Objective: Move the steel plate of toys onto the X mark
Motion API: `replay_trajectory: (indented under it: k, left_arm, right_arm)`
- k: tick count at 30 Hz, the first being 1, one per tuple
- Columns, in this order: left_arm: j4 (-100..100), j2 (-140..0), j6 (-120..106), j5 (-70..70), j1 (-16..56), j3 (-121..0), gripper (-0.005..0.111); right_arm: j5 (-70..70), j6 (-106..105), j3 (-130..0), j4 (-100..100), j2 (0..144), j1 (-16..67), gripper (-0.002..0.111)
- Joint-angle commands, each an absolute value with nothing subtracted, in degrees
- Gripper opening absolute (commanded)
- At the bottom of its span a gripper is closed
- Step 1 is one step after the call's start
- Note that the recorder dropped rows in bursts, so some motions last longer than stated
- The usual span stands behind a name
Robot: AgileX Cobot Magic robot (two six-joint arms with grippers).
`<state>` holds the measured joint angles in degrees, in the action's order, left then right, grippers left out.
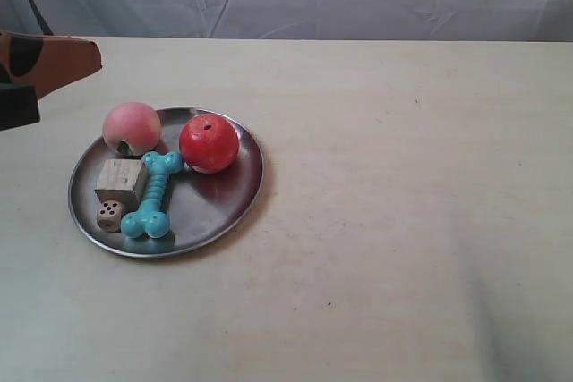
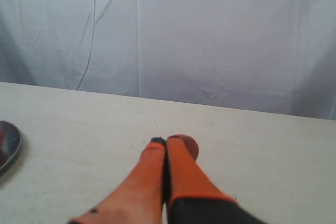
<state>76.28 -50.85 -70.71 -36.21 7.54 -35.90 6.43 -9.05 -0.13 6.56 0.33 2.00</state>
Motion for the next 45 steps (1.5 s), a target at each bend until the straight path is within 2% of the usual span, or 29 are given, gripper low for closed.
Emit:
replay_trajectory:
  k: [1, 8, 15, 23, 32, 36, 38, 41, 45]
  left_arm:
    - [77.2, -50.6, -72.2, -34.5, 8.1, -35.9, 0.000]
    - [78.4, -46.8, -72.5, -31.6, 8.7, -33.0, 0.000]
    - [81.7, -28.6, -74.5, -22.4, 8.7, -22.4, 0.000]
    - [78.6, -9.7, -74.7, -18.2, 8.0, -9.6, 0.000]
    - [84.1, -6.0, -73.4, -9.3, 8.0, -5.0, 0.000]
    - [73.1, -6.0, -59.7, -8.4, 7.2, -5.0, 0.000]
    - [60.6, -6.0, -43.8, -8.0, 5.5, -4.9, 0.000]
    - [42.2, -6.0, -20.0, -6.0, 1.1, -3.4, 0.000]
    - [29.8, -6.0, -7.4, -7.0, -5.8, -1.2, 0.000]
  right_arm:
    - [6.2, -9.1, 0.0, 6.7, 0.0, 1.8, -0.001]
    - [6.2, -9.1, 0.0, 6.7, 0.0, 1.8, -0.001]
    - [6.2, -9.1, 0.0, 6.7, 0.0, 1.8, -0.001]
    - [6.2, -9.1, 0.0, 6.7, 0.0, 1.8, -0.001]
    - [6.2, -9.1, 0.0, 6.7, 0.0, 1.8, -0.001]
    - [6.2, -9.1, 0.0, 6.7, 0.0, 1.8, -0.001]
    - [6.2, -9.1, 0.0, 6.7, 0.0, 1.8, -0.001]
    - [6.2, -9.0, 0.0, 6.7, 0.0, 1.8, -0.001]
    - [6.2, -9.0, 0.0, 6.7, 0.0, 1.8, -0.001]
